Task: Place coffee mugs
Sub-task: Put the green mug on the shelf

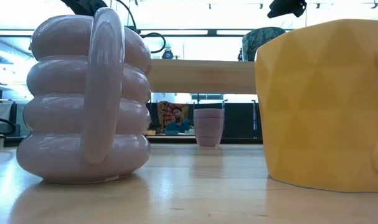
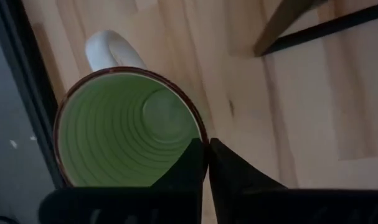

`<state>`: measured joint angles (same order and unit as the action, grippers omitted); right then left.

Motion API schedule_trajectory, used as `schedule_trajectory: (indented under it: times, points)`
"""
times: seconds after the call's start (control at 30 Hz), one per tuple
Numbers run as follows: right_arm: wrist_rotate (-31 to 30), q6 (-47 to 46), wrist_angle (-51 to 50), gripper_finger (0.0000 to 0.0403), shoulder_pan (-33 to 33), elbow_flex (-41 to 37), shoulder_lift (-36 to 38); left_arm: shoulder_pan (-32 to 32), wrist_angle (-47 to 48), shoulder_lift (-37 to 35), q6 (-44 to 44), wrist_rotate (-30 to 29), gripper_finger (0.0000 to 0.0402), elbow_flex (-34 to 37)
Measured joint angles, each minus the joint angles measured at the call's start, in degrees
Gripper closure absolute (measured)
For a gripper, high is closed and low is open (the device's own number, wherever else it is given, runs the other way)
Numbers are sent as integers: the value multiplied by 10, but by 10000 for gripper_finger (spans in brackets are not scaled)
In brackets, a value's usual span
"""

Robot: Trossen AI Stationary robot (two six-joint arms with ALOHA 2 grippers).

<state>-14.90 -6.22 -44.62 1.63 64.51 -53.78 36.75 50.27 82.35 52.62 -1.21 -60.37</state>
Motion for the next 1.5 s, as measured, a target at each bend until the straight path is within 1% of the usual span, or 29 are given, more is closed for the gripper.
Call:
schedule_trajectory:
  times: [0.27, 0.53, 0.67, 0.77, 0.93, 1.03, 1.23, 1.33, 1.5]
  points:
    - [0, 1, 0, 238, 0, 0, 0, 0, 65, -1, -82, -2, 387, -48]
    - [1, 0, 0, 238, 0, 0, 0, -3, 131, -2, -121, -4, 387, -141]
    - [2, 0, 0, 238, 0, 0, 0, -3, 140, -2, -173, -17, 387, -188]
    - [2, 0, 0, 238, 0, 0, 0, -13, 144, -2, -227, -8, 388, -216]
    - [2, 2, 0, 238, 0, 0, 0, -67, 139, -2, -284, 1, 388, -258]
    - [2, 0, 0, 238, 0, 0, 0, -106, 131, -2, -303, -1, 388, -286]
    - [2, -2, 0, 238, 0, 0, 0, -173, 154, -3, -366, -1, 388, -342]
    - [2, -2, 0, 238, 0, 0, 0, -204, 157, -2, -392, 2, 388, -354]
    - [1, 3, 5, 238, 0, 0, 0, -244, 156, 7, -430, 25, 388, -359]
